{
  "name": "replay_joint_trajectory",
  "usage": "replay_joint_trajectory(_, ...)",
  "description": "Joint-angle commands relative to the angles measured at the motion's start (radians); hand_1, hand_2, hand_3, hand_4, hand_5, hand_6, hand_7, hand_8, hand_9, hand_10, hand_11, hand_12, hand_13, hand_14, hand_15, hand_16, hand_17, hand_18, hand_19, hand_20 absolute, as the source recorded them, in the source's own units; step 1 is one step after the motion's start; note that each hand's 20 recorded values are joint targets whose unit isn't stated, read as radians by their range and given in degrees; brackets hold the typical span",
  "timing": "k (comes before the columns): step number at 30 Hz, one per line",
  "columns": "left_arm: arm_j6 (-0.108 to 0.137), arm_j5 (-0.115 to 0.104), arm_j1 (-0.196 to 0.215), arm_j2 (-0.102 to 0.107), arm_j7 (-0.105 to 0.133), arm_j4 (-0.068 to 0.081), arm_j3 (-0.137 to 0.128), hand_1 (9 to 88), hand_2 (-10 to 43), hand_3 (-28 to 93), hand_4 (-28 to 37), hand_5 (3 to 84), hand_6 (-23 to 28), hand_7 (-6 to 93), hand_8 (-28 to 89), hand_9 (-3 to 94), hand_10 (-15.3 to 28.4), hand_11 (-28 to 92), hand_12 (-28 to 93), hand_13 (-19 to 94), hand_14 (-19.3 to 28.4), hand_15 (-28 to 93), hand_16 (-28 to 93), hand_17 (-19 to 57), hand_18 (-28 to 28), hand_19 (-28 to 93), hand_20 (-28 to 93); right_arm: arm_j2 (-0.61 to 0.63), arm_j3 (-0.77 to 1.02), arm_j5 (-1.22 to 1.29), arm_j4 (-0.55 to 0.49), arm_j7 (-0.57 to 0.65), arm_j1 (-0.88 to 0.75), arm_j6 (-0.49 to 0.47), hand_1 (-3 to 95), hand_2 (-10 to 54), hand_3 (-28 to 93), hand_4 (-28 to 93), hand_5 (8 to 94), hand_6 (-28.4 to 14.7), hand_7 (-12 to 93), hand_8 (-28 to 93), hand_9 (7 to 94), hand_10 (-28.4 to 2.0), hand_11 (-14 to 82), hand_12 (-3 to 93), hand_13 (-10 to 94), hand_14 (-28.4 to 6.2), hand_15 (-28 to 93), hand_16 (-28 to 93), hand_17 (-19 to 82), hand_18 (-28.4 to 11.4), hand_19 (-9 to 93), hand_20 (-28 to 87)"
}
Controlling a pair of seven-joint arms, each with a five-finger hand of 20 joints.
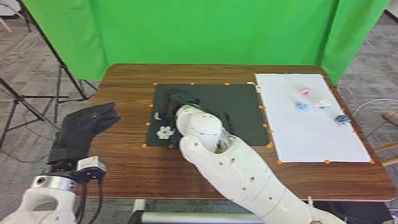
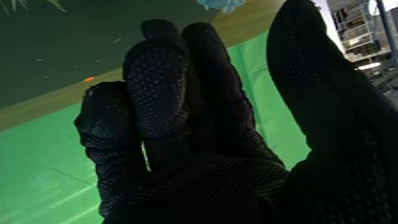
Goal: Arrange flowers
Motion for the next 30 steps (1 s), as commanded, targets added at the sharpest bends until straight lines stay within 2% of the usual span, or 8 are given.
replay_joint_trajectory(1,0.022,-0.016,0.073,0.001,0.018,-0.016,-0.031,28.2,5.3,84,-11.9,49.3,14.9,15.2,-9,40.3,21.8,36,10,28,27.9,58,-11,-9.3,21.5,57,15,0.022,-0.022,-0.092,-0.023,-0.072,0.017,-0.018,36.1,-9.5,79,-28,57.1,-6.0,23,-12,59.8,-18.2,18.9,15.3,65,-9.1,74,21,42,-16.8,93,31)
replay_joint_trajectory(5,0.077,-0.055,0.176,0.008,0.08,-0.039,-0.066,28.2,5.3,83,-12.0,49.3,14.9,15.2,-9,40.3,21.8,36,10,28,27.9,58,-11,-9.3,21.4,57,15,0.057,-0.041,-0.139,-0.075,-0.163,0.03,-0.053,29.7,-6.1,79,-28,55.3,-6.2,21,-12,55.6,-18.7,17.9,15.4,63,-10.2,74,20,40,-17.9,93,30)
replay_joint_trajectory(11,0.122,-0.087,0.283,0.015,0.134,-0.066,-0.098,28.1,5.2,84,-11.9,49.3,14.9,15.1,-9,40.3,21.8,35,10,28,28.0,58,-11,-9.2,21.4,57,15,0.263,-0.122,-0.048,-0.234,-0.178,0.12,-0.026,25.6,-1.8,80,-28,53.3,-7.1,19,-11,51.5,-19.2,15.5,15.8,59,-12.3,74,19,37,-19.5,93,28)
replay_joint_trajectory(13,0.122,-0.088,0.306,0.007,0.133,-0.073,-0.109,28.1,5.2,84,-12.0,49.3,15.0,15.1,-9,40.3,21.9,36,10,28,28.0,58,-11,-9.2,21.4,57,15,0.326,-0.1,-0.074,-0.294,-0.212,0.118,-0.05,25.0,-0.8,80,-28,52.8,-7.4,17,-11,51.1,-19.5,15.2,15.9,58,-12.7,74,18,36,-19.6,93,28)
replay_joint_trajectory(17,0.128,-0.088,0.315,0.008,0.135,-0.074,-0.111,28.2,5.3,84,-12.0,49.4,15.0,15.0,-9,40.4,21.8,35,10,28,27.9,58,-11,-9.2,21.4,57,15,0.443,-0.092,-0.028,-0.356,-0.245,0.119,0.036,24.1,1.0,81,-28,52.7,-7.4,17,-10,50.8,-19.6,14.8,16.0,58,-13.6,74,18,36,-19.7,93,28)
replay_joint_trajectory(20,0.122,-0.09,0.287,-0.003,0.124,-0.067,-0.088,28.2,5.3,84,-12.2,49.4,14.9,15.1,-9,40.3,21.9,36,10,28,27.9,58,-11,-9.3,21.4,57,15,0.39,-0.055,-0.096,-0.331,-0.303,0.083,-0.038,19.3,7.2,80,-26,52.6,-7.5,16,-10,49.3,-20.8,12.8,16.1,56,-16.0,74,18,34,-20.5,93,27)
replay_joint_trajectory(22,0.104,-0.072,0.261,-0.006,0.114,-0.061,-0.075,28.2,5.3,84,-12.2,49.4,15.0,15.0,-9,40.4,21.8,36,10,28,28.0,58,-11,-9.3,21.4,57,15,0.343,-0.044,-0.102,-0.31,-0.316,0.056,-0.063,17.2,8.5,80,-25,52.0,-7.4,15,-10,47.6,-21.4,11.7,16.4,54,-17.2,74,18,33,-20.8,93,26)
replay_joint_trajectory(30,0.075,-0.046,0.21,-0.024,0.073,-0.052,-0.063,28.2,5.6,84,-12.1,49.3,15.0,15.1,-9,40.3,21.8,36,10,28,27.9,58,-11,-9.3,21.5,57,15,0.173,0.024,-0.214,-0.225,-0.373,-0.029,-0.197,6.1,15.1,73,-26,45.6,-3.1,12,-10,35.1,-25.7,8.6,18.0,39,-23.6,76,16,26,-23.3,92,26)
